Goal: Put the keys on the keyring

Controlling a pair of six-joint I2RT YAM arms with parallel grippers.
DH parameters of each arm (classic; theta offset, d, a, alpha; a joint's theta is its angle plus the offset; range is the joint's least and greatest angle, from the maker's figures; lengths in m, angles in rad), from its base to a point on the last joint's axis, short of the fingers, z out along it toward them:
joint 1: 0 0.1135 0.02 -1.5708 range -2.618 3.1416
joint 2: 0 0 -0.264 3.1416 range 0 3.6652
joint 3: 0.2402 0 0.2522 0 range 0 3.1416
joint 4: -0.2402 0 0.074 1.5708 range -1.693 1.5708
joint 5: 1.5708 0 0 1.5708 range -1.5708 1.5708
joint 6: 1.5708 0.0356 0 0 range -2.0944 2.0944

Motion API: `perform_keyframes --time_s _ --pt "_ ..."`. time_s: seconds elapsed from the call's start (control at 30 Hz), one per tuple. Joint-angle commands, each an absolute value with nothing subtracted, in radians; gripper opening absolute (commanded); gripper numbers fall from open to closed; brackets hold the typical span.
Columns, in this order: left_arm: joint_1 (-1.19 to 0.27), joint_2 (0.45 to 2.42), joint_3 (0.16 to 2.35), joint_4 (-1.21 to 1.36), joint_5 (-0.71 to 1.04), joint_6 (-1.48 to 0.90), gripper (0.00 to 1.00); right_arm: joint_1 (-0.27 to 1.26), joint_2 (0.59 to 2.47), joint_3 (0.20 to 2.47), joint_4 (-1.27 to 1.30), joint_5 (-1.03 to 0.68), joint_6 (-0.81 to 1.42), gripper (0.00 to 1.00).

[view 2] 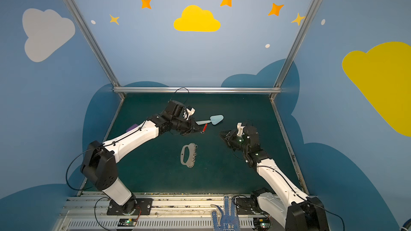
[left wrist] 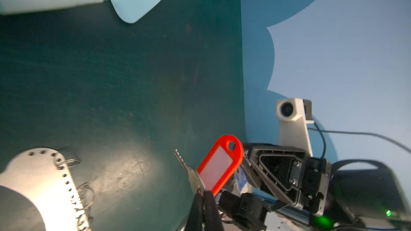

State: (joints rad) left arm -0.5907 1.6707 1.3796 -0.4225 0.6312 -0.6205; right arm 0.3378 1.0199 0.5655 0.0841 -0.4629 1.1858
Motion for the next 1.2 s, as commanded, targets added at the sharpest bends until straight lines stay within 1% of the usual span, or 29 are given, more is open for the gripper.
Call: perform_keyframes --time_s 0.0,0.1,0.2,0.37,0.5,0.6,0.63,0.7,0.8,0.97,1.0,1.07,1.17 --pt "-0.589 1.661 1.430 -0.756 0.580 -0.363 0.04 0.329 1.052 0.650 -0.004 -0.560 0.998 0.36" --pt "-0.592 1.660 1.467 -0.810 0.562 -0.304 0.04 0.331 1.114 0.712 0.048 -0.650 0.972 0.44" --pt "-0.603 1.647 1.480 -0.823 0.555 -0.267 0.05 0.343 1.170 0.762 0.085 -0.708 0.956 0.47" --pt "-0.634 1.629 1.486 -0.822 0.522 -0.248 0.07 0.391 1.244 0.842 0.057 -0.717 0.941 0.49" --pt "-0.667 1.613 1.488 -0.815 0.453 -0.242 0.07 0.458 1.303 0.933 -0.099 -0.665 0.878 0.50" --pt "-0.672 1.594 1.477 -0.792 0.419 -0.249 0.04 0.479 1.332 0.957 -0.182 -0.635 0.856 0.44" --pt "-0.672 1.583 1.468 -0.779 0.408 -0.252 0.04 0.480 1.337 0.949 -0.184 -0.641 0.855 0.41" --pt "-0.673 1.559 1.449 -0.752 0.389 -0.262 0.04 0.483 1.342 0.927 -0.172 -0.664 0.861 0.31" --pt "-0.672 1.527 1.425 -0.714 0.371 -0.272 0.05 0.508 1.342 0.897 -0.144 -0.701 0.862 0.24" --pt "-0.669 1.492 1.396 -0.659 0.363 -0.292 0.08 0.556 1.361 0.901 -0.135 -0.796 0.809 0.18" --pt "-0.667 1.491 1.396 -0.654 0.366 -0.293 0.08 0.565 1.364 0.909 -0.155 -0.800 0.796 0.18" --pt "-0.667 1.488 1.395 -0.647 0.374 -0.298 0.08 0.579 1.357 0.916 -0.167 -0.798 0.769 0.22" --pt "-0.665 1.482 1.383 -0.626 0.389 -0.311 0.07 0.581 1.338 0.923 -0.200 -0.747 0.743 0.33"
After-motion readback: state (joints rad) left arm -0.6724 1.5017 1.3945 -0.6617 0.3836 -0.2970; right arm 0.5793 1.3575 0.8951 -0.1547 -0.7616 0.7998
